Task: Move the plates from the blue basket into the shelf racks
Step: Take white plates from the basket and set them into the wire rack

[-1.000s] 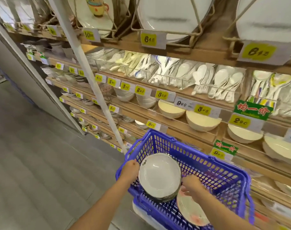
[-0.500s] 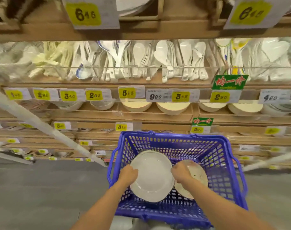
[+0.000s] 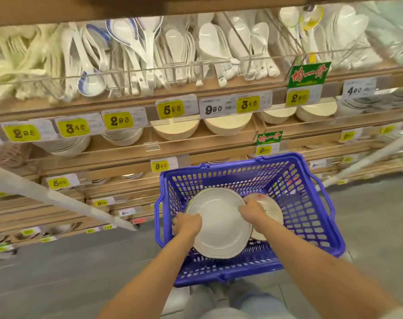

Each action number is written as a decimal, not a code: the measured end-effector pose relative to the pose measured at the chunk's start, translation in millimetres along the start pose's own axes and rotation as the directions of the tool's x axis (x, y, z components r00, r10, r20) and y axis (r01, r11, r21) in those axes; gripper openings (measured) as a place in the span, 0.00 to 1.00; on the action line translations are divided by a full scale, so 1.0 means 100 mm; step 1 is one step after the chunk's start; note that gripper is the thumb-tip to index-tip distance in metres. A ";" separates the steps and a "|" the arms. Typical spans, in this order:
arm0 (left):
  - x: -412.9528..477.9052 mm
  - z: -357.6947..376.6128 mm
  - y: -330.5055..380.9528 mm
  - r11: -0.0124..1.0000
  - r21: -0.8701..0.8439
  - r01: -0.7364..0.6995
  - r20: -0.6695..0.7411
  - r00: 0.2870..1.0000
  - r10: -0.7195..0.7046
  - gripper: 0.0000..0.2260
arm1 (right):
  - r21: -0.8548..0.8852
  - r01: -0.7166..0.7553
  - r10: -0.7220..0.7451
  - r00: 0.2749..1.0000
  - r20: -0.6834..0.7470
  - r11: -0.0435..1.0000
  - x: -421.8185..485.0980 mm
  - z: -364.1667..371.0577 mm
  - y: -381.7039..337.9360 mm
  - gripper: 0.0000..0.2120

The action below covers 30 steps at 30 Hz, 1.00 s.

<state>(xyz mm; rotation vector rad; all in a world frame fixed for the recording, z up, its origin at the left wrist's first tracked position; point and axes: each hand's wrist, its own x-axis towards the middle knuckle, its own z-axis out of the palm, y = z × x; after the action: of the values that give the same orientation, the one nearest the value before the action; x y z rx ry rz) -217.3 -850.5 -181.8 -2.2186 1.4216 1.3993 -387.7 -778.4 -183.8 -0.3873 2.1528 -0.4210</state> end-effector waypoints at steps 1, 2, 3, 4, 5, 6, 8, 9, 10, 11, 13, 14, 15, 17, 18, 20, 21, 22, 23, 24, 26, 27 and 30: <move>-0.02 -0.01 -0.02 0.999 0.009 -0.048 0.001 0.999 0.048 0.28 | 0.015 0.007 -0.007 1.000 0.005 1.000 -0.03 -0.02 0.03 0.16; -0.04 -0.02 -0.03 0.994 -0.003 -0.107 0.009 0.994 0.107 0.26 | 0.035 0.016 -0.016 1.000 0.013 0.999 -0.06 -0.03 0.06 0.16; -0.05 -0.04 -0.05 0.984 -0.043 -0.175 0.021 0.984 0.176 0.24 | 0.084 0.024 -0.026 0.999 0.028 0.996 -0.10 -0.05 0.08 0.16; -0.06 -0.06 -0.05 0.965 -0.102 -0.244 0.037 0.968 0.248 0.21 | 0.154 0.035 -0.042 0.998 0.043 0.987 -0.14 -0.07 0.11 0.16; -0.06 -0.08 -0.05 0.939 -0.164 -0.304 0.050 0.948 0.316 0.18 | 0.221 0.046 -0.060 0.997 0.054 0.974 -0.21 -0.11 0.12 0.16; -0.07 -0.11 -0.03 0.911 -0.219 -0.350 0.062 0.927 0.371 0.16 | 0.272 0.064 -0.083 0.995 0.059 0.960 -0.26 -0.16 0.13 0.16; -0.09 -0.16 0.03 0.863 -0.286 -0.417 0.083 0.886 0.456 0.13 | 0.321 0.102 -0.122 0.992 0.041 0.942 -0.35 -0.26 0.15 0.16; -0.11 -0.17 0.07 0.837 -0.287 -0.465 0.085 0.858 0.506 0.11 | 0.338 0.115 -0.128 0.992 0.016 0.934 -0.41 -0.32 0.17 0.16; -0.15 -0.17 0.12 0.811 -0.279 -0.514 0.082 0.829 0.554 0.09 | 0.362 0.119 -0.125 0.992 -0.008 0.924 -0.46 -0.38 0.20 0.16; -0.20 -0.16 0.17 0.787 -0.280 -0.549 0.077 0.805 0.589 0.08 | 0.396 0.119 -0.120 0.993 -0.024 0.911 -0.52 -0.45 0.22 0.15; -0.31 -0.13 0.27 0.762 -0.322 -0.562 0.081 0.785 0.614 0.07 | 0.464 0.138 -0.128 0.990 -0.053 0.875 -0.62 -0.58 0.28 0.11; -0.37 -0.11 0.31 0.758 -0.356 -0.546 0.096 0.786 0.611 0.07 | 0.488 0.155 -0.135 0.988 -0.077 0.859 -0.66 -0.65 0.31 0.10; -0.44 -0.08 0.35 0.760 -0.397 -0.515 0.119 0.792 0.599 0.08 | 0.511 0.173 -0.139 0.985 -0.104 0.842 -0.71 -0.73 0.34 0.08; -0.60 0.00 0.43 0.766 -0.462 -0.447 0.162 0.807 0.568 0.11 | 0.553 0.202 -0.134 0.978 -0.161 0.808 -0.77 -0.88 0.42 0.08; -0.68 0.04 0.47 0.766 -0.480 -0.428 0.174 0.809 0.561 0.11 | 0.574 0.212 -0.134 0.975 -0.176 0.791 -0.80 -0.95 0.46 0.08; -0.83 0.14 0.56 0.757 -0.498 -0.424 0.182 0.802 0.569 0.10 | 0.613 0.217 -0.130 0.974 -0.184 0.760 -0.84 -1.11 0.56 0.07; -0.91 0.20 0.62 0.752 -0.498 -0.433 0.178 0.797 0.577 0.09 | 0.623 0.223 -0.126 0.972 -0.196 0.750 -0.85 -1.19 0.62 0.07; -0.99 0.26 0.68 0.745 -0.498 -0.445 0.171 0.791 0.587 0.09 | 0.625 0.236 -0.124 0.968 -0.219 0.744 -0.86 -1.28 0.68 0.07; -1.09 0.33 0.75 0.738 -0.496 -0.458 0.162 0.786 0.597 0.08 | 0.628 0.253 -0.121 0.962 -0.246 0.736 -0.88 -1.37 0.74 0.07; -1.20 0.40 0.82 0.732 -0.493 -0.470 0.151 0.782 0.605 0.08 | 0.633 0.269 -0.120 0.956 -0.269 0.726 -0.89 -1.48 0.81 0.07; -1.43 0.58 0.94 0.725 -0.476 -0.497 0.129 0.776 0.617 0.08 | 0.625 0.295 -0.123 0.945 -0.304 0.722 -0.89 -1.70 0.99 0.06; -1.55 0.68 0.98 0.727 -0.462 -0.509 0.132 0.771 0.623 0.08 | 0.615 0.300 -0.124 0.942 -0.313 0.730 -0.90 -1.82 1.08 0.08; -1.91 1.05 1.09 0.716 -0.438 -0.544 0.136 0.747 0.651 0.09 | 0.603 0.296 -0.121 0.942 -0.314 0.741 -0.97 -2.23 1.40 0.14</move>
<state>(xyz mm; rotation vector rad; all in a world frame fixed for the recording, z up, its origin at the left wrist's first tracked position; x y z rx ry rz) -388.3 -730.4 -57.2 -1.6483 2.0146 2.2620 -532.7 -577.4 -52.3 -0.1816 2.0455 -1.3670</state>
